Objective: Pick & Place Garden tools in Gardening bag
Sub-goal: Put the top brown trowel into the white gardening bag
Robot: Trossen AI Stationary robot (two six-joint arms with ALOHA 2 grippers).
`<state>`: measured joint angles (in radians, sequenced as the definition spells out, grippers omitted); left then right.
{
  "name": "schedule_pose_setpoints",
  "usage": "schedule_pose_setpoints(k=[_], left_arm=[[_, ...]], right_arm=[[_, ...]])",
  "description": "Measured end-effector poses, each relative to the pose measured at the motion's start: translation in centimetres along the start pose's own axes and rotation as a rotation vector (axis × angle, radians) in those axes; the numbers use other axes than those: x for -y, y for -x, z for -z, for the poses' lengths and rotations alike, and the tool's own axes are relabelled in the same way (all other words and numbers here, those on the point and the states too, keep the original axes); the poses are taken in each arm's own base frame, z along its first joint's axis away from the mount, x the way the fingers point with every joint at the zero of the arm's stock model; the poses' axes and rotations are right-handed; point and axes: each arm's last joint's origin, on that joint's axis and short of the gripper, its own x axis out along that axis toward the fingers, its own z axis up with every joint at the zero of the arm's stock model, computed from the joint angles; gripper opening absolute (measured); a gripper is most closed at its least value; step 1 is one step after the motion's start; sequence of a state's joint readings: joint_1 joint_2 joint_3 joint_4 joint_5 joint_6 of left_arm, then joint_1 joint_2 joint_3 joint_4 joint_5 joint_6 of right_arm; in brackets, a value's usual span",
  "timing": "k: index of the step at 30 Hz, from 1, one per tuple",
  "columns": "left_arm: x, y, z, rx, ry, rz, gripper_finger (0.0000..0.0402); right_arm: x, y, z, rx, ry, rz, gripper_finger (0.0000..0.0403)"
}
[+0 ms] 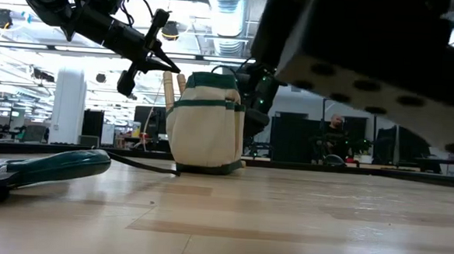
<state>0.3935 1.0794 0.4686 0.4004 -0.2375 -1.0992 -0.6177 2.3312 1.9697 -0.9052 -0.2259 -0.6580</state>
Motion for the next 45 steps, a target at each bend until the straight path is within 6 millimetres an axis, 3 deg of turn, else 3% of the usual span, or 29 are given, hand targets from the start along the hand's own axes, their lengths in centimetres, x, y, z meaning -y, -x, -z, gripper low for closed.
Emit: schedule_pose_setpoints(k=[8, 13, 16, 21, 25, 27, 32, 37, 41, 45], left_arm=[[0.0, 0.0, 0.0, 0.000, 0.000, 0.000, 0.0002], [0.0, 0.0, 0.0, -0.006, 0.005, 0.006, 0.0002], [0.1, 0.0, 0.0, -0.005, 0.006, 0.008, 0.0002], [0.1, 0.0, 0.0, -0.006, 0.017, 0.011, 0.0002], [0.0, -0.1, -0.2, -0.002, 0.024, 0.009, 0.0002], [-0.3, -0.2, -0.7, 0.006, 0.042, 0.003, 0.0001], [-0.3, -0.6, -2.4, -0.015, -0.005, -0.008, 0.0001], [0.5, -0.9, -5.4, 0.055, -0.116, -0.024, 0.0001], [0.5, -1.1, -7.0, 0.038, -0.273, -0.068, 0.0007], [0.4, -1.2, -7.4, 0.005, -0.451, -0.049, 0.0040]], right_arm=[[0.0, -1.5, 0.3, 0.009, 0.059, -0.059, 0.0245], [-0.1, -1.4, 0.4, 0.011, 0.113, -0.080, 0.0239], [0.1, -1.4, 0.7, 0.011, 0.163, -0.092, 0.0223], [0.7, -3.1, 1.8, -0.040, 0.159, -0.109, 0.0179], [0.5, -2.8, 1.6, -0.049, 0.166, -0.095, 0.0144], [0.5, -1.7, 1.2, -0.043, 0.172, -0.089, 0.0132], [0.5, 3.1, 0.1, 0.012, 0.175, -0.030, 0.0123], [-0.4, 7.4, -0.4, 0.052, 0.149, 0.016, 0.0129], [-1.3, 11.4, -0.6, 0.099, 0.105, 0.063, 0.0133], [-2.4, 15.2, -0.4, 0.133, 0.060, 0.111, 0.0138]])
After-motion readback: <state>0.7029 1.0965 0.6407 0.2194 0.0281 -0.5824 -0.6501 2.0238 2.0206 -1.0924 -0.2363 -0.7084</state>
